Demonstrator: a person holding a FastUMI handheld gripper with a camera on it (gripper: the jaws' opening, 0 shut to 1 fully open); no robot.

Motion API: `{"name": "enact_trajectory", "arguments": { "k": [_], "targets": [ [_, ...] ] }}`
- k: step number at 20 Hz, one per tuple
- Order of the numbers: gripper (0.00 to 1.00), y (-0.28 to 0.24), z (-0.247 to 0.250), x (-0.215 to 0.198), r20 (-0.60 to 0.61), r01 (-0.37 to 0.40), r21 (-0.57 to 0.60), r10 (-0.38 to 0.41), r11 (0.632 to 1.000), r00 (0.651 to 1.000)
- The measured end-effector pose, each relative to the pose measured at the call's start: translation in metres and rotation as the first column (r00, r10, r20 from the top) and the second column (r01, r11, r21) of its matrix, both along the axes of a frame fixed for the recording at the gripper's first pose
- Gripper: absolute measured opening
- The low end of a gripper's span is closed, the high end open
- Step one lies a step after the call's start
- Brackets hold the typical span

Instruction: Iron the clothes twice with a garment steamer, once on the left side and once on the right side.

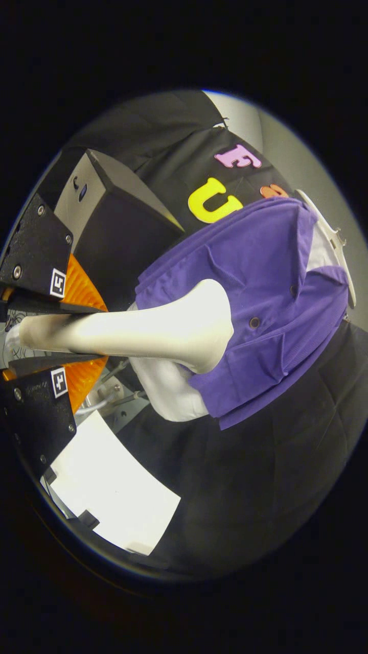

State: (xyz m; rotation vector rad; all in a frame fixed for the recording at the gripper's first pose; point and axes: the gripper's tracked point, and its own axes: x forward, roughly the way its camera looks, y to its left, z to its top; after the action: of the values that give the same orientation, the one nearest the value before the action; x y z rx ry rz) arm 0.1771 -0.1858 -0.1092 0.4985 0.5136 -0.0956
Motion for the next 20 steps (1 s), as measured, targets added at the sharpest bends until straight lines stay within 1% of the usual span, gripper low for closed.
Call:
{"name": "enact_trajectory", "arguments": {
  "k": [5,7,9,14,18,20],
  "targets": [
    [0.35,0.053,0.048,-0.037,0.07,-0.116,-0.044,0.119,0.992,0.99],
    [0.35,0.071,0.06,-0.062,0.085,-0.155,-0.053,0.159,0.986,0.984],
    [0.35,0.088,0.065,-0.086,0.095,-0.187,-0.054,0.192,0.981,0.977],
    [0.35,0.13,0.08,-0.124,0.115,-0.26,-0.064,0.266,0.963,0.957],
    [0.35,0.158,0.092,-0.141,0.131,-0.323,-0.09,0.332,0.942,0.934],
    [0.35,0.168,0.094,-0.145,0.127,-0.337,-0.095,0.348,0.937,0.929]
  ]
}}
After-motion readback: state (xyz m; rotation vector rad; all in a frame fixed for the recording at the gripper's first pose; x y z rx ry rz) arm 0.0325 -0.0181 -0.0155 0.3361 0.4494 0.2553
